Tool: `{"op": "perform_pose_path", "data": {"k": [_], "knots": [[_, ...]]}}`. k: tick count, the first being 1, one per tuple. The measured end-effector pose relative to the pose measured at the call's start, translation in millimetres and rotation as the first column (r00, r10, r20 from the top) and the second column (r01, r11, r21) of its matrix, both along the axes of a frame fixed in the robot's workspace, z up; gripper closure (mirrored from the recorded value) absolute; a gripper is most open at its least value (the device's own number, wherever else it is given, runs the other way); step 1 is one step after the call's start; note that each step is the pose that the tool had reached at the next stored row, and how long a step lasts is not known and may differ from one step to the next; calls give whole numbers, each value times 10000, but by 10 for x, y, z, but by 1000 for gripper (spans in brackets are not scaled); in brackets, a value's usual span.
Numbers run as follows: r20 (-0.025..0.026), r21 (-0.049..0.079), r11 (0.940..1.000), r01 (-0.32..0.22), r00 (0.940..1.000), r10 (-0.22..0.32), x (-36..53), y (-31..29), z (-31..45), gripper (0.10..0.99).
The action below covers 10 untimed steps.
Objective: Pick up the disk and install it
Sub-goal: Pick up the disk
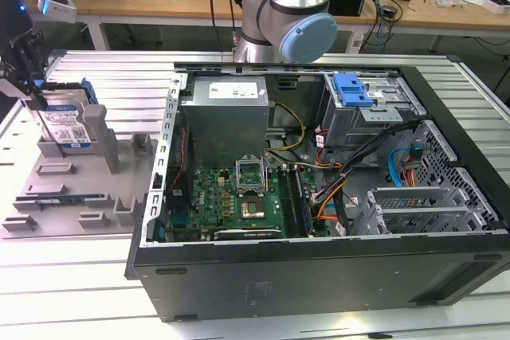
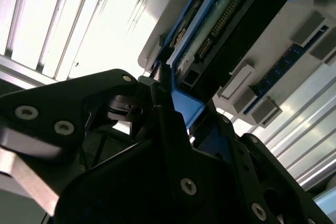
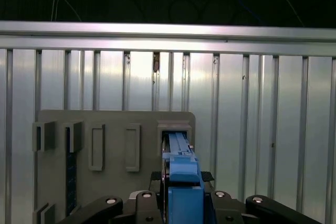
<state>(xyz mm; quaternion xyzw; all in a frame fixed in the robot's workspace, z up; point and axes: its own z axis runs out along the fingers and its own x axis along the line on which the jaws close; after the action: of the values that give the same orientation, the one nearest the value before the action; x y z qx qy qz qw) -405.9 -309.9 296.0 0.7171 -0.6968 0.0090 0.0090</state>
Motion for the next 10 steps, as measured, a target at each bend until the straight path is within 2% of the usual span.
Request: {"op": "perform_pose_path", "data": {"k": [10], "knots": [[-2, 0, 10000, 0, 10000, 0, -5, -1, -9, 718]]}}
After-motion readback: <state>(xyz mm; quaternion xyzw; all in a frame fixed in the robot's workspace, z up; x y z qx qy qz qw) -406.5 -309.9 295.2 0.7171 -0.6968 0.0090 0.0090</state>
